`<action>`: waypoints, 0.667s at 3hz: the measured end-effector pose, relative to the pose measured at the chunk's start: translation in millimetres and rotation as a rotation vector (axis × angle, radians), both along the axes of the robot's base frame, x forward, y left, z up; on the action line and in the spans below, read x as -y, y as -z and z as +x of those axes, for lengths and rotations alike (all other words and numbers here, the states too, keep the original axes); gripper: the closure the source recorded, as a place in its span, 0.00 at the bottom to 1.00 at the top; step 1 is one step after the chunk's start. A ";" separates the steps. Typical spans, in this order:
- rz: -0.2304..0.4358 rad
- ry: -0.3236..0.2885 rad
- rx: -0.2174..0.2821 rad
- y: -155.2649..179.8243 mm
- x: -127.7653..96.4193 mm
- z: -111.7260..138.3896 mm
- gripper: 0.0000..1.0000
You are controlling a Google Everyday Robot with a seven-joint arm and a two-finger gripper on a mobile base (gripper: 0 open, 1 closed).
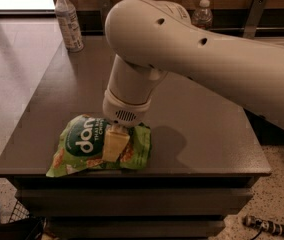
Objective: Move green rice chip bag near blue plastic bottle
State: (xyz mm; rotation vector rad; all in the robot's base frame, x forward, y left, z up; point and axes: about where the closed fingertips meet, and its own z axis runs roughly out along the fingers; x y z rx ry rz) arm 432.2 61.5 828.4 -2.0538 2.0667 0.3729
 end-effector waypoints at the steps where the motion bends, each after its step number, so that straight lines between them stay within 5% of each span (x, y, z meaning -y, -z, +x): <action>1: -0.013 0.001 0.011 -4.6 -1.1 6.6 1.00; 2: -0.067 -0.001 0.054 -20.6 0.2 34.4 1.00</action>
Offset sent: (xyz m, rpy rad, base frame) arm 0.1092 0.0036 0.0819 -0.1668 -0.2092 0.0265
